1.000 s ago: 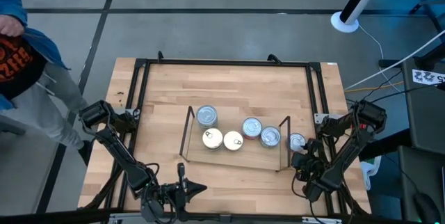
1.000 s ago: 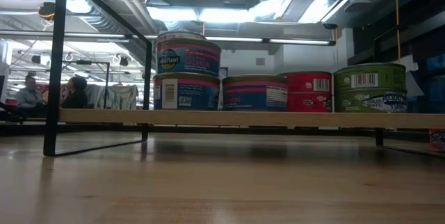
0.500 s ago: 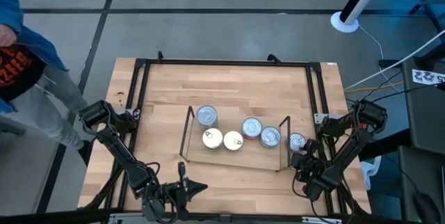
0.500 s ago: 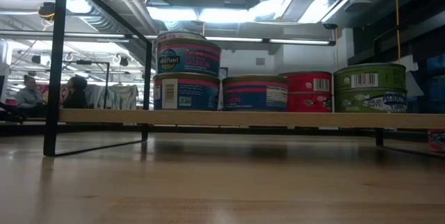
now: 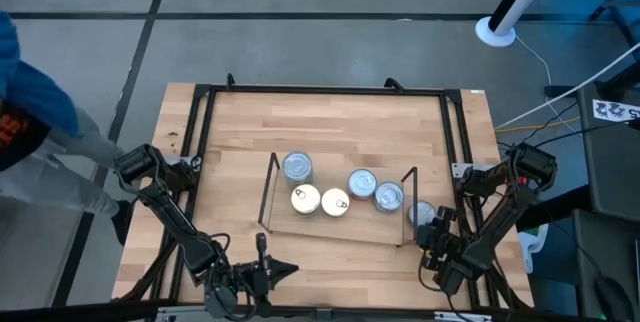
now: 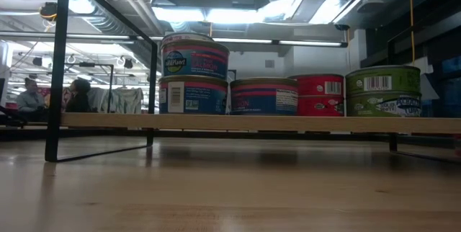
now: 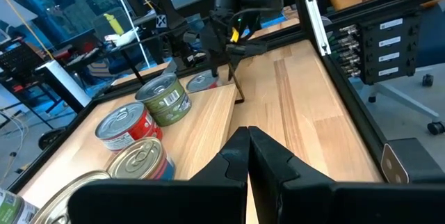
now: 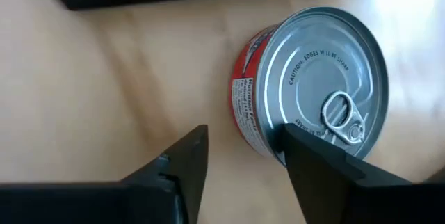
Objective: Stack canned seafood by type on shelf
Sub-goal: Stack the red tuna can on top of the red tuna cans on the shelf
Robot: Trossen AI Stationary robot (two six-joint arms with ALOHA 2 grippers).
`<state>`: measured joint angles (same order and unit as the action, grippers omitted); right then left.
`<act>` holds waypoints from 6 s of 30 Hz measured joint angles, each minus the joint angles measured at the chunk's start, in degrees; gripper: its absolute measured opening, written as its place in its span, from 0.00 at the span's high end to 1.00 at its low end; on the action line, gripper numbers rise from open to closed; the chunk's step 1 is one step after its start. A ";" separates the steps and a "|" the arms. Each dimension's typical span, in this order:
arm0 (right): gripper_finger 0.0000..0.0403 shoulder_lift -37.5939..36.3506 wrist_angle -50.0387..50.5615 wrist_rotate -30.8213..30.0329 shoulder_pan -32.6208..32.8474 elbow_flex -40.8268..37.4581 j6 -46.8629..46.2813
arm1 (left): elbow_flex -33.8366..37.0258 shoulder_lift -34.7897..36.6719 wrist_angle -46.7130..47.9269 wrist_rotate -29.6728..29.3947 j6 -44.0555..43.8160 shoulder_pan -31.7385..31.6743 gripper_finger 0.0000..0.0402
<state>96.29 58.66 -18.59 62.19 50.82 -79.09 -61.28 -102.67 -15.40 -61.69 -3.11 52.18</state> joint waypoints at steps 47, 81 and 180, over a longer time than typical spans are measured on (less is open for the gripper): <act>0.69 0.35 -42.80 2.34 0.04 1.59 -0.15 | 0.00 0.00 -0.09 0.02 -1.66 0.00 1.00; 0.69 -10.74 -24.17 7.13 0.04 1.71 -7.70 | 0.00 0.00 -0.26 6.29 -1.49 -2.84 1.00; 1.00 -5.18 -27.73 4.56 -1.22 -0.39 -14.10 | 0.00 0.00 -0.17 6.25 -1.42 -2.84 1.00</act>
<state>91.11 30.92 -14.03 60.97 50.43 -93.19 -61.28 -102.67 -15.57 -55.44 -4.54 49.34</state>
